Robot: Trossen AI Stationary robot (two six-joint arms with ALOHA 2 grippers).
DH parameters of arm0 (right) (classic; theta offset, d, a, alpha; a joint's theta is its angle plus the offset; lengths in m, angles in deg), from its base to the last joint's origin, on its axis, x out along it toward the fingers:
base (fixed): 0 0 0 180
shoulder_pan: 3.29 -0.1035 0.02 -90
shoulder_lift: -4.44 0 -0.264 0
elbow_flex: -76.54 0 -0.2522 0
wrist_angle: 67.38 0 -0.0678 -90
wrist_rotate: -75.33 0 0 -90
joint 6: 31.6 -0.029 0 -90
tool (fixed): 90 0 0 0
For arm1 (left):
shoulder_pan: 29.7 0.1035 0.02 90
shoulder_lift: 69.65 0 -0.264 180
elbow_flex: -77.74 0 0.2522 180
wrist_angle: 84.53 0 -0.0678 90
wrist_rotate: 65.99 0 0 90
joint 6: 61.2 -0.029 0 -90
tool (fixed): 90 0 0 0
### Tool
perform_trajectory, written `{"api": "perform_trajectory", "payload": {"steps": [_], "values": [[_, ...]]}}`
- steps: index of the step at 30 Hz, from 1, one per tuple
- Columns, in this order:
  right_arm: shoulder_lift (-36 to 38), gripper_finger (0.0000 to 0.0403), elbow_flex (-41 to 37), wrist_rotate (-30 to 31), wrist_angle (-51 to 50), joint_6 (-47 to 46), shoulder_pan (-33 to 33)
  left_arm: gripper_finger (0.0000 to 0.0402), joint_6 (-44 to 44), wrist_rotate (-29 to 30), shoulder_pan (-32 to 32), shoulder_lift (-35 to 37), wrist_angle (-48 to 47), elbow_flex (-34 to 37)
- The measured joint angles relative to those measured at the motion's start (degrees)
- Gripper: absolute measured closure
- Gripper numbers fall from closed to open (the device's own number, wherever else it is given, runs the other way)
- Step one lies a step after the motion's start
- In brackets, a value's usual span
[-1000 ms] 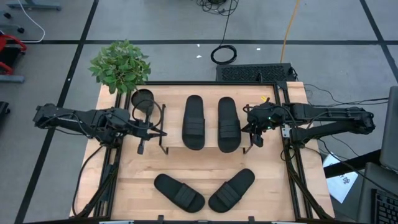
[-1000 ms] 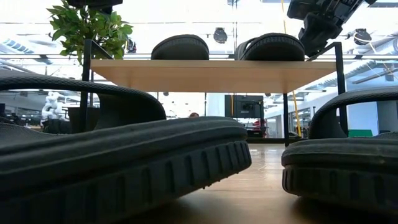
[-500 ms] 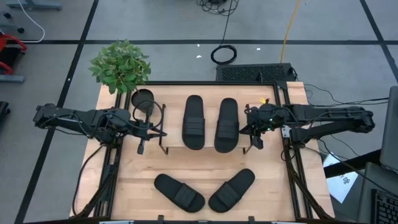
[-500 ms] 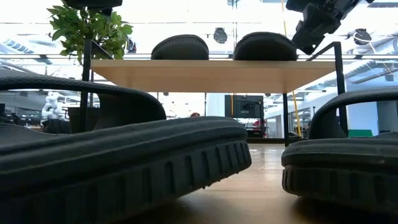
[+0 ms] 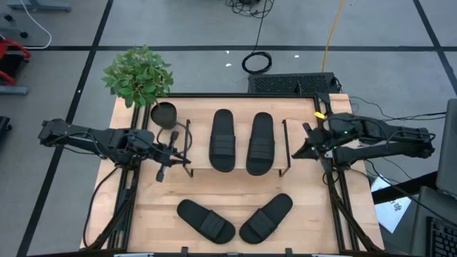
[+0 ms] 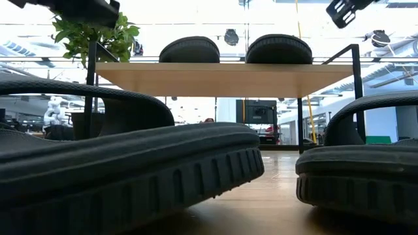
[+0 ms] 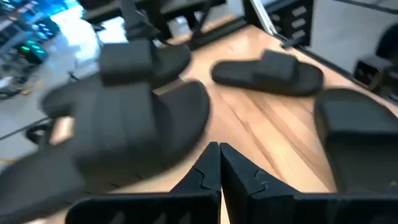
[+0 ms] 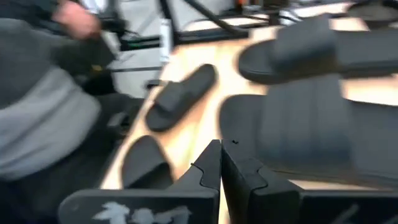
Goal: Pick and place slides into the shelf
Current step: Put the black slide under the shelf
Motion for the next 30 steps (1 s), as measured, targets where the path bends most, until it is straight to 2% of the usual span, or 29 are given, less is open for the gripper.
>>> {"api": "perform_trajectory", "payload": {"steps": [5,8,11,15,19,21,26,30], "values": [[2.07,0.0403,-0.01,-3.01,-0.86,5.25,-4.15,0.0401,-1.4,0.43,-2.2,1.09,7.35,6.88],[5.59,0.0403,-0.01,-2.95,-0.8,10.78,-6.44,0.0401,-5.07,0.23,-3.07,3.29,13.37,10.33],[9.1,0.0403,-0.51,-2.99,1.72,14.1,-6.8,0.0401,-9.52,-1.59,-2.57,6.5,14.89,11.52],[9.71,0.0403,-5.24,-3.31,16.04,14.13,-6.78,0.0401,-15.38,-10.5,2.08,9.36,18.97,11.66],[4.53,0.0403,-10.13,-4.43,25.64,14.3,-6.73,0.0401,-14.17,-20.5,9.44,8.05,26.05,11.66],[1.22,0.0403,-12.56,-4.23,30.29,14.32,-6.72,0.0401,-11.49,-23.04,12.68,6.73,28.75,11.66],[-4.1,0.0403,-17.48,-4.49,40.76,15.31,-6.73,0.0401,-6.21,-22.95,17.82,5.61,28.22,11.66],[-1.12,0.0403,-18.48,-4.2,37.25,19.41,-5.17,0.0401,-9.31,-20.24,20.13,9.68,23.71,11.68]]}}
